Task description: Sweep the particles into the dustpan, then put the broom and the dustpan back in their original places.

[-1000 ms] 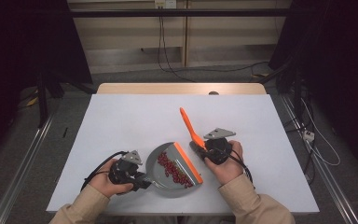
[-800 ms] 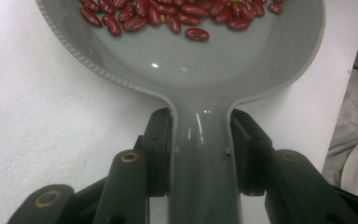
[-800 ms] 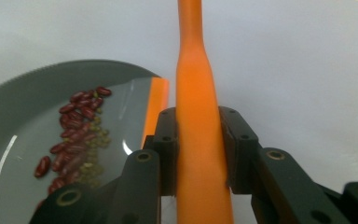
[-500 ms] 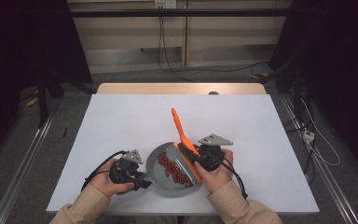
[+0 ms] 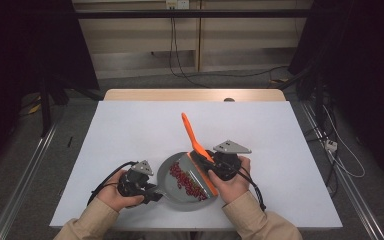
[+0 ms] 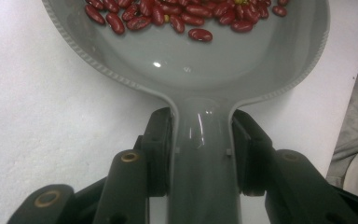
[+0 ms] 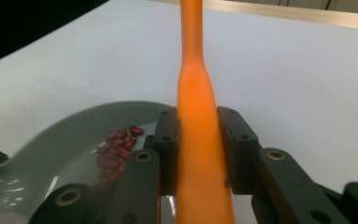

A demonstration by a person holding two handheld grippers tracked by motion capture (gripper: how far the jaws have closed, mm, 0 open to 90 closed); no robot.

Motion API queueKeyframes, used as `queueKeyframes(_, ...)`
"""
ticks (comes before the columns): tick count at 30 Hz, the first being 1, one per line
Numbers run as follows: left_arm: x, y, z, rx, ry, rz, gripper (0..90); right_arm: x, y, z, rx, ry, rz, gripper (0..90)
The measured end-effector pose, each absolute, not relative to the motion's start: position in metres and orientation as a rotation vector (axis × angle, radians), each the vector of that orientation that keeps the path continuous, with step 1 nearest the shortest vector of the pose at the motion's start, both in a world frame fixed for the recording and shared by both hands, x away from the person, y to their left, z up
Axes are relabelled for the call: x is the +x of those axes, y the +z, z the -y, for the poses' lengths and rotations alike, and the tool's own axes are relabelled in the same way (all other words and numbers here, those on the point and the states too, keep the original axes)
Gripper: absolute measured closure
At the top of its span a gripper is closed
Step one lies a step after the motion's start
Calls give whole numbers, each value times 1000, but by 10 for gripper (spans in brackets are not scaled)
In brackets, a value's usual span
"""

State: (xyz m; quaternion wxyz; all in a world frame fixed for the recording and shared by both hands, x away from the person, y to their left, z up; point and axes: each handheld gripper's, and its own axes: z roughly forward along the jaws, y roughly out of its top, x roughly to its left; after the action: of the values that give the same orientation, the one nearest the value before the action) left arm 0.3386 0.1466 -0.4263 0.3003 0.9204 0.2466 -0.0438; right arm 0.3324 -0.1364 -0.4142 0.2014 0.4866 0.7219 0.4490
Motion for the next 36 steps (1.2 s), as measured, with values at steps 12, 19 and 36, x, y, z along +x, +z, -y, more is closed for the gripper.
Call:
queueKeyframes(12, 338, -429, -144, 2434, -78, -659, 583, 330, -417, 124, 1339, 1364, -2055, 709)
queueKeyframes(19, 338, -433, -137, 2446, -73, -645, 606, 335, -411, 157, 1385, 1372, -1990, 709)
queueKeyframes(36, 335, -434, -150, 2376, 68, -601, 635, 341, -418, 201, 1443, 1339, -1938, 711)
